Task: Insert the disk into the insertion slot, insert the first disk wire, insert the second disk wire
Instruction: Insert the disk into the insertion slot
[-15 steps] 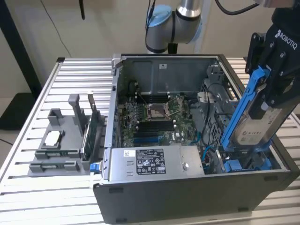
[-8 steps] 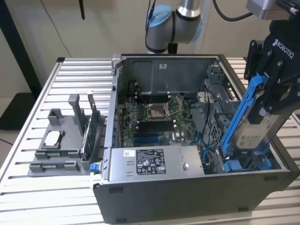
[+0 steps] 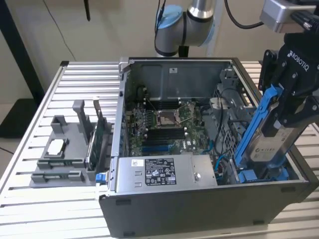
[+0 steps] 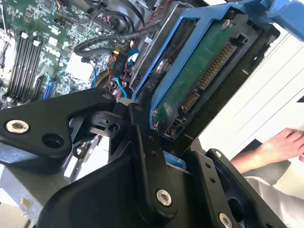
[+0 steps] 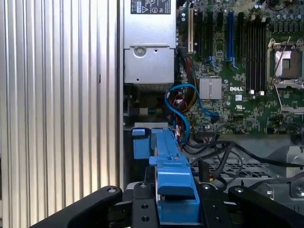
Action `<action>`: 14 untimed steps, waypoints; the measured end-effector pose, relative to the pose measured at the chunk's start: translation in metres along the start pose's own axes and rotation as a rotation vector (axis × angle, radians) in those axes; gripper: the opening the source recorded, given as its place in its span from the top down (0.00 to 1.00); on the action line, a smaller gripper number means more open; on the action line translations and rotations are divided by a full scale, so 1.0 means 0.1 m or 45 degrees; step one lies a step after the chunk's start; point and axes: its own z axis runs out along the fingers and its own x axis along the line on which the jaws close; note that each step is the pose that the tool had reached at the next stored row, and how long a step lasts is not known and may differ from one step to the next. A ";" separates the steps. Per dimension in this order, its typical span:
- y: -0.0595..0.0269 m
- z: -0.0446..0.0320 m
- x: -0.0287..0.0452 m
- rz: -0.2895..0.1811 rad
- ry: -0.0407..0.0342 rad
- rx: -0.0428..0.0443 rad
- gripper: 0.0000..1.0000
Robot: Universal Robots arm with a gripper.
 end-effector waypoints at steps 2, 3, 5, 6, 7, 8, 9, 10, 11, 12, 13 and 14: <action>-0.004 0.022 -0.001 0.000 -0.0002 0.000 0.68; -0.005 0.034 0.000 0.000 -0.0001 0.000 0.68; -0.008 0.058 -0.001 0.000 -0.0001 0.000 0.68; -0.009 0.068 -0.001 0.000 -0.0001 0.000 0.68; -0.010 0.079 -0.001 0.000 0.0000 0.000 0.68; -0.012 0.091 -0.002 0.000 0.0000 0.000 0.68; -0.013 0.102 -0.002 0.000 -0.0001 0.000 0.68; -0.014 0.112 -0.002 0.000 -0.0001 0.000 0.68; -0.015 0.121 -0.002 0.000 0.0000 0.000 0.68; -0.016 0.131 -0.002 0.000 0.0001 0.000 0.68; -0.017 0.141 -0.003 0.000 0.0000 0.000 0.68; -0.017 0.151 -0.003 0.000 0.0001 0.000 0.68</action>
